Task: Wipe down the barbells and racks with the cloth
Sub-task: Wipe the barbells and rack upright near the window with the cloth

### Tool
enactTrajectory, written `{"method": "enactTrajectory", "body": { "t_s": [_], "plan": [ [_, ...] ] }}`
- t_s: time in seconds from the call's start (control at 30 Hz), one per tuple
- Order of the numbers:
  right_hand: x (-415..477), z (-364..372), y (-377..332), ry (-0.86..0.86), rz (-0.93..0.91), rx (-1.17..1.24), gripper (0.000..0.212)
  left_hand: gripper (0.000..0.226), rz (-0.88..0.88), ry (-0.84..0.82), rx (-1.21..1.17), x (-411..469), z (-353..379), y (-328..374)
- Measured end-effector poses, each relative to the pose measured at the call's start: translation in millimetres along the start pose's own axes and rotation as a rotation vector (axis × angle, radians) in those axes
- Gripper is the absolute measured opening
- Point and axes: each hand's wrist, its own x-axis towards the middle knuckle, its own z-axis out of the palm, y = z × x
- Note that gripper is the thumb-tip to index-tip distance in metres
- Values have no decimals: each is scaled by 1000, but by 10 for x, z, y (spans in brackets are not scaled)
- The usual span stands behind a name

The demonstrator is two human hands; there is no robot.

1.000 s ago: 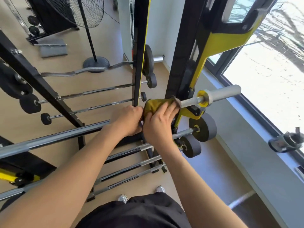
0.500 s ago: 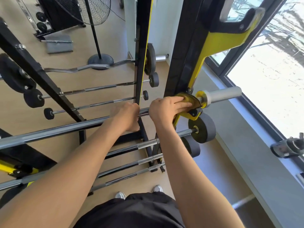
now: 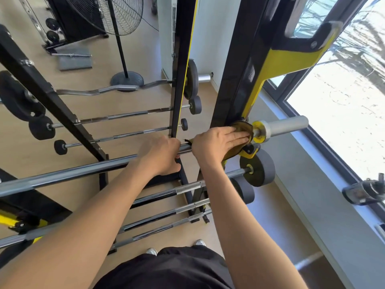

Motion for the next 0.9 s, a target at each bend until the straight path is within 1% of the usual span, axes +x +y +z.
{"method": "enactTrajectory", "body": {
  "t_s": [0.07,0.13,0.2,0.27,0.33,0.4,0.43,0.47,0.5,0.57,0.6,0.63,0.67,0.7,0.73,0.77,0.83,0.9],
  "plan": [
    [153,-26,33,73,44,11,101,25,17,0,-19,-8,-2,-16],
    [216,-35,48,124,76,33,100,24,27,-8,-37,-19,-12,-23],
    [161,13,64,163,76,105,91,23,24,-6,-35,-19,-27,-15],
    [-26,105,77,187,23,216,80,21,22,3,-20,-19,-43,8],
    [-289,192,63,140,-25,432,77,20,20,19,0,-18,-52,28],
    [-470,209,62,34,38,691,81,16,38,42,2,-41,-64,29],
    [-497,175,74,12,76,781,81,15,47,54,7,-61,-63,21],
    [-474,119,102,9,125,837,77,19,60,60,17,-76,-52,8],
    [-421,26,132,26,192,897,68,27,82,62,24,-86,-26,-15],
    [-221,-173,225,42,436,1052,47,35,102,77,24,-109,18,-52],
    [-122,-239,258,16,562,1155,42,39,107,94,25,-120,23,-49],
    [-82,-270,273,-29,641,1274,39,48,116,112,23,-121,45,-41],
    [-112,-262,255,-84,672,1389,40,64,123,123,16,-120,74,-20],
    [-195,-191,224,-143,655,1407,45,83,127,129,9,-119,100,7],
    [-321,-66,197,-205,621,1376,47,98,118,140,-1,-117,131,25],
    [-483,53,166,-265,586,1338,47,104,112,158,-6,-106,159,31],
    [-779,212,143,-393,534,1323,43,105,131,209,31,-108,201,2],
    [-802,197,191,-427,474,1329,48,117,156,211,85,-146,190,-40]
  ]
}}
